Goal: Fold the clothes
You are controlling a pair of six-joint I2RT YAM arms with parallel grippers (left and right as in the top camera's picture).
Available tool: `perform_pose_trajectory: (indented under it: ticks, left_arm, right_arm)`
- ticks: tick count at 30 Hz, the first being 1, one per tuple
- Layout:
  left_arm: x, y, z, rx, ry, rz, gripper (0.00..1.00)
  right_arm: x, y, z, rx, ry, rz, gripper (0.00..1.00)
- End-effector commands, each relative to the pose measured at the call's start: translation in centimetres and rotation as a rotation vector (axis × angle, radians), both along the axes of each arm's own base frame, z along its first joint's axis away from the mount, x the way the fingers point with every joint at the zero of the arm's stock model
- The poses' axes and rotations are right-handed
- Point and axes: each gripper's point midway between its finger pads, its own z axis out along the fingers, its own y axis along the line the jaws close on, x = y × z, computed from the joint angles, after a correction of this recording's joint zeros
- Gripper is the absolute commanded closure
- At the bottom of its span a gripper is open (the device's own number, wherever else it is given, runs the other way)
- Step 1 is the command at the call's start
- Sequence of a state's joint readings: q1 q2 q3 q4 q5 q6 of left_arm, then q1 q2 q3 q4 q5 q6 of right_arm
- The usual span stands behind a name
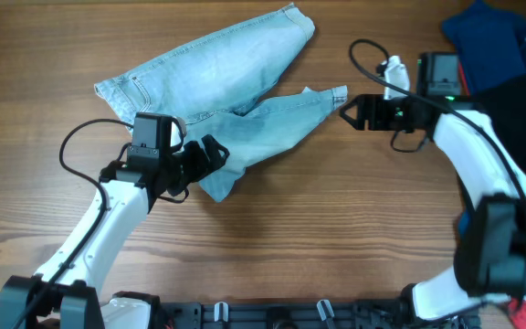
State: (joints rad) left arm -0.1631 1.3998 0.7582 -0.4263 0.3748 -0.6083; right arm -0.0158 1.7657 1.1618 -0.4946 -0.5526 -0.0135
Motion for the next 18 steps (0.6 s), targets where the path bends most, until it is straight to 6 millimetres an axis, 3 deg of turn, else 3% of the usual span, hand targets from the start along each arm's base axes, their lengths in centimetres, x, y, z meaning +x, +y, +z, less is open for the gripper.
perform_pose_trajectory:
  ticks: [1,7,12,13,15,16,18]
  left_arm:
    - [0.1,0.7,-1.1,0.045,0.018,0.025,0.0]
    - [0.4,0.6,-1.3,0.045,0.013,0.026,0.0]
    - [0.4,0.9,-1.4,0.058,0.01,0.032,0.0]
    - [0.5,0.9,-1.4,0.062,0.01,0.035,0.0]
    - [0.5,1.1,-1.5,0.068,0.009,0.038,0.01]
    - [0.5,1.1,-1.5,0.068,0.009,0.038,0.09]
    - [0.7,1.1,-1.4,0.07,0.001,0.04,0.33]
  right_arm:
    - [1.6,1.6,-3.2,0.053,0.026,0.01,0.19]
    - [4.6,3.1,-6.6,0.099,-0.007,-0.035,0.19]
    - [5.5,4.7,-7.8,0.098,-0.056,0.0,0.21]
    - [5.6,4.8,-7.8,0.093,-0.064,0.0,0.33]
    - [5.7,4.8,-7.5,0.099,-0.069,-0.003,0.72]
    - [5.6,4.9,-7.3,0.111,-0.056,-0.011,0.96]
    - [4.9,5.4,-6.3,0.144,-0.035,0.008,0.96]
